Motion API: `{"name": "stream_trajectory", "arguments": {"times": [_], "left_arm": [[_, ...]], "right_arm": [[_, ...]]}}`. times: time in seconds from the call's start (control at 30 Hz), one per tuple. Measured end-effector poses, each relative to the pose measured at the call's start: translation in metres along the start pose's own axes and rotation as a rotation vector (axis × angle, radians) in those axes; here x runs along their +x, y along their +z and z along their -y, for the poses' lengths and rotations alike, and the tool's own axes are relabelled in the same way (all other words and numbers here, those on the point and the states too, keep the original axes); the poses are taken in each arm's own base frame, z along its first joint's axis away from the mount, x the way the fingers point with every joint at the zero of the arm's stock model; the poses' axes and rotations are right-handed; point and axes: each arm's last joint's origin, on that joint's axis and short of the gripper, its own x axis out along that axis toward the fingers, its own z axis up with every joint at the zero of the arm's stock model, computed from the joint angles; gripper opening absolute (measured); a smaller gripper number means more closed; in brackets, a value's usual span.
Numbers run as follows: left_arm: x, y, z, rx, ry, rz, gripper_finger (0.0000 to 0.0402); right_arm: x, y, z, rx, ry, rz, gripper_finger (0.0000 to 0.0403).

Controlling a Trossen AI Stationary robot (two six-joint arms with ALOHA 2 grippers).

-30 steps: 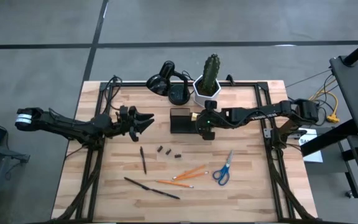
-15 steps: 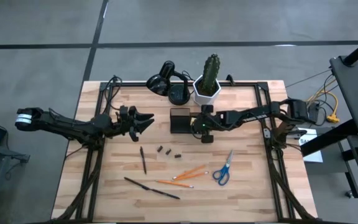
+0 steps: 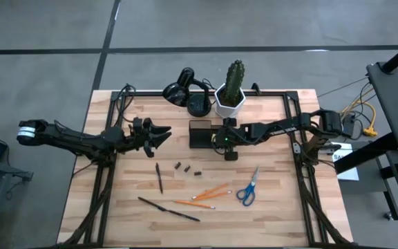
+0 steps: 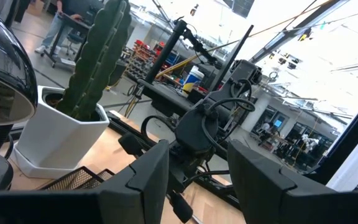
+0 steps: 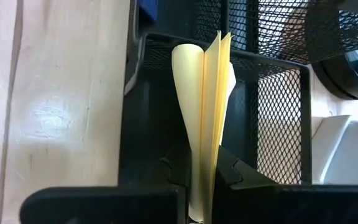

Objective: Pick and place office supplies into organizer
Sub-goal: Put the yellow sticky notes into the black desk organizer

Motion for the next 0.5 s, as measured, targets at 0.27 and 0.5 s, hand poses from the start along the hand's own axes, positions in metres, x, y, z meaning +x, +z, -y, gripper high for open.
{"name": "stream_trajectory", "arguments": {"times": [0.27, 0.5], "left_arm": [[0.0, -0.0001, 0.0001, 0.0, -0.001, 0.0, 0.0148], [0.0, -0.0001, 0.0001, 0.0, -0.001, -0.001, 0.0148]], "right_arm": [[0.0016, -0.0039, 0.002, -0.001, -0.003, -0.02, 0.0009], [0.0026, -0.0074, 0.0007, -0.002, 0.034, -0.032, 0.001]]}}
